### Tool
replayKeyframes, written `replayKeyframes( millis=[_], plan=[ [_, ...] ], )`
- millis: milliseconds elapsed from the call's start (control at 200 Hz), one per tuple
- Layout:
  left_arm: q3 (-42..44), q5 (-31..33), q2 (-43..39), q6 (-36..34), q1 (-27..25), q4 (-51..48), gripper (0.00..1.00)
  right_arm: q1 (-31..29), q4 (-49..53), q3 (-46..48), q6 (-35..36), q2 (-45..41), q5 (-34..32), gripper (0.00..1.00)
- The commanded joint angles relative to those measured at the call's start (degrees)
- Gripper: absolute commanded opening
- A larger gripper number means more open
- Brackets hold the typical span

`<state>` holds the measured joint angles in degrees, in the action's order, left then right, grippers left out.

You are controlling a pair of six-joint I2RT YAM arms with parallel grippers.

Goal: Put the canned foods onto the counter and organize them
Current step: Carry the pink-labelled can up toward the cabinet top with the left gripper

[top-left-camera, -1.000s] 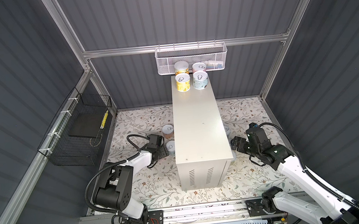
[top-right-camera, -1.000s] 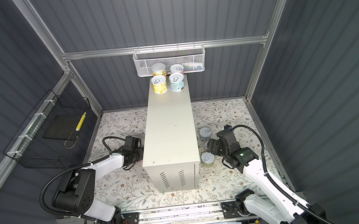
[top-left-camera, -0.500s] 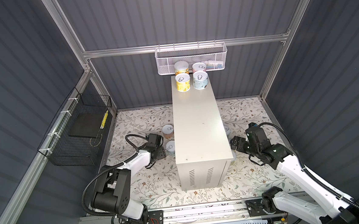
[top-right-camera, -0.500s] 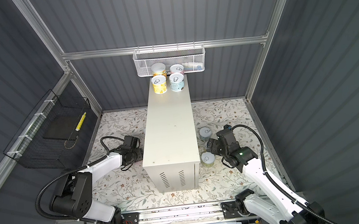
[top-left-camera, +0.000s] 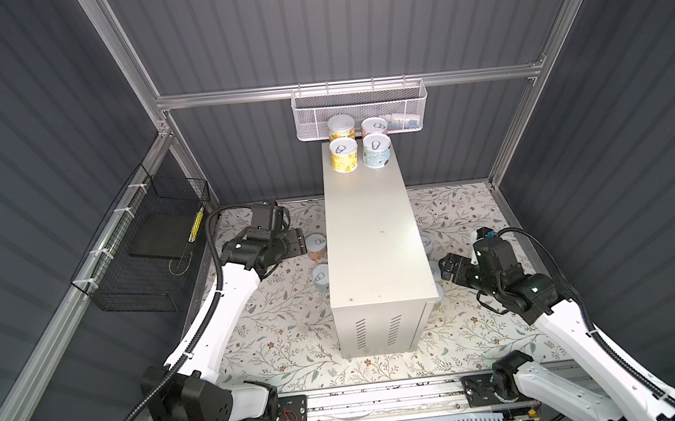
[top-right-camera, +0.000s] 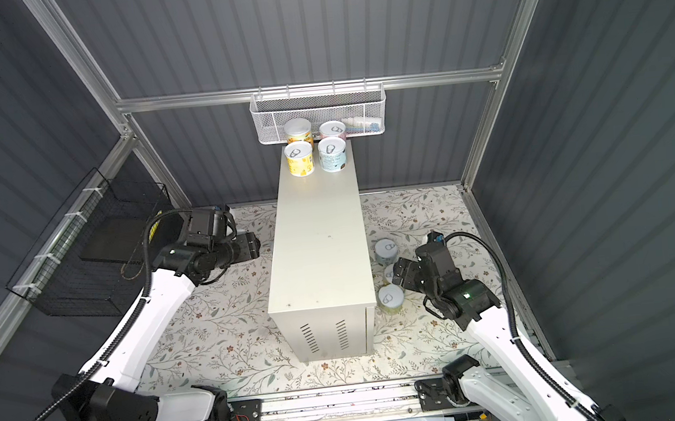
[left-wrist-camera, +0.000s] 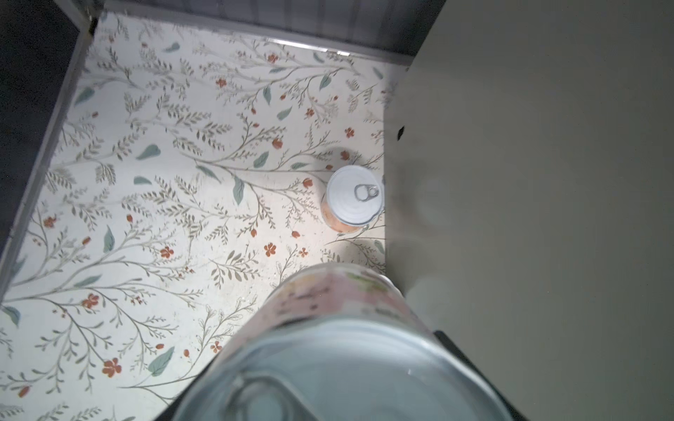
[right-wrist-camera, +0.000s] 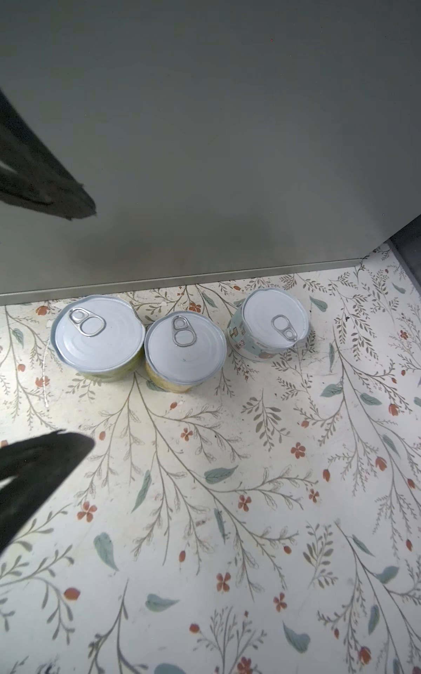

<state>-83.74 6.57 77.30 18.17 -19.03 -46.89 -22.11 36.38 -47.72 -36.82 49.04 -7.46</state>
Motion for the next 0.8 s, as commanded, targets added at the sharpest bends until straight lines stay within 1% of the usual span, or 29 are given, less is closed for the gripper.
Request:
replayKeyframes(
  millis=[0,155,275,405,560,650,795],
  plan=[
    [-9.06,-3.1,1.25,-5.28,0.31,-7.87,0.0,0.47,2.59,-2.3,1.22,-0.43,-1.23,0.93],
    [-19.93,-2.95,5.82,-8.77,0.31,-14.43,0.0,0.43,4.53,-4.36,0.39,-0.6,-0.91,0.93],
    [-28.25,-1.61,8.63,-10.77,0.31,-18.47,0.0,0.44,4.04,-4.07,0.17,-1.74,-0.86,0.93],
    [-37.9,-2.22,12.05,-12.36,-0.08,-22.79,0.0,0.48,3.89,-3.96,0.34,-1.84,-0.8,0.93],
    [-48.01,1.58,16.66,-14.68,-4.05,-27.81,0.0,0.42,2.62,-3.19,0.19,-2.69,-1.24,0.93],
    [-56.6,4.03,20.95,-15.94,-7.43,-31.05,0.0,0.51,2.86,-2.99,-0.42,-3.62,-0.98,0.93],
    [-63.36,2.28,25.47,-15.93,-9.32,-29.8,0.0,0.44,2.78,-2.11,-1.66,-5.13,-0.29,0.93]
  ],
)
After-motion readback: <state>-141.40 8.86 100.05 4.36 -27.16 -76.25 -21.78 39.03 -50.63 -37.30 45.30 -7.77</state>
